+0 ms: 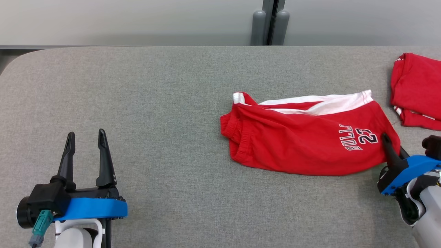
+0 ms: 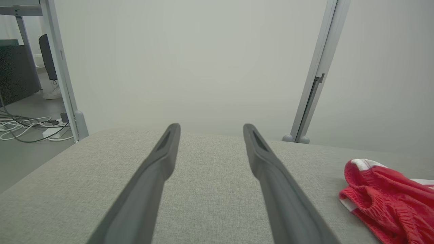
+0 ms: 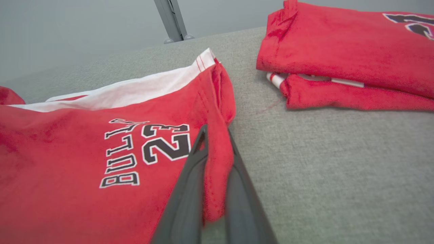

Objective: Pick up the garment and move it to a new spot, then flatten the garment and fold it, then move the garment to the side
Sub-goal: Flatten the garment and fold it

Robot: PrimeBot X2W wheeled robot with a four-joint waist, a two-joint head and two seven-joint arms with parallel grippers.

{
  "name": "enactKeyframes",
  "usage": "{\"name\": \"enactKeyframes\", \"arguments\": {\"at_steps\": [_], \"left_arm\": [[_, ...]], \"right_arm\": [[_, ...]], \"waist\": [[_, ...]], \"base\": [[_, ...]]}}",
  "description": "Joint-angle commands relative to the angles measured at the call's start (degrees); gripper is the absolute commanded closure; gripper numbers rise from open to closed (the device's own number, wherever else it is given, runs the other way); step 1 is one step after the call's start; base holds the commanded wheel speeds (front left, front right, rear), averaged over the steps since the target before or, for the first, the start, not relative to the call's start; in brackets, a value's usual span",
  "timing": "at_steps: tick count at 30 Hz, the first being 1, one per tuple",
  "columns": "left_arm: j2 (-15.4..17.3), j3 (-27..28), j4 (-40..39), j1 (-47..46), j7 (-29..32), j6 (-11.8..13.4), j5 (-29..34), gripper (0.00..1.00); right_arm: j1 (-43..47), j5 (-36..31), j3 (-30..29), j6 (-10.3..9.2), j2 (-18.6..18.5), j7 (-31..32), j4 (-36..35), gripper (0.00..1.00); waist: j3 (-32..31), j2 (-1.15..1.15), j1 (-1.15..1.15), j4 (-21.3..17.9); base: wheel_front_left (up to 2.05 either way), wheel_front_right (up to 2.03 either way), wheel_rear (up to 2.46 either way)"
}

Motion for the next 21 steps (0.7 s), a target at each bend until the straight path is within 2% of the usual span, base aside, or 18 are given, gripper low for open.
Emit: {"name": "enactKeyframes", "arguments": {"at_steps": [1,10,21], "left_arm": [[0.0,-0.3,-0.3,0.4,-0.2,-0.4,0.0,0.0],[0.0,-0.4,0.5,0.5,-0.2,-0.4,0.2,0.0],[0.0,-1.6,1.2,0.8,-0.2,-0.5,-0.2,0.0]], "right_arm": [[1.2,-0.5,-0.9,0.01,-0.4,-0.2,0.1,1.0],[1.0,-3.3,-5.0,0.01,2.4,-0.2,-3.0,1.0],[-4.7,-6.7,-1.8,0.01,7.1,-0.2,-8.0,1.0]], "waist": [[-0.1,0.0,0.0,0.1],[-0.6,0.0,0.0,0.3],[-2.7,0.0,0.0,2.2]], "base": [[0.0,0.0,0.0],[0.0,0.0,0.0],[0.0,0.0,0.0]]}}
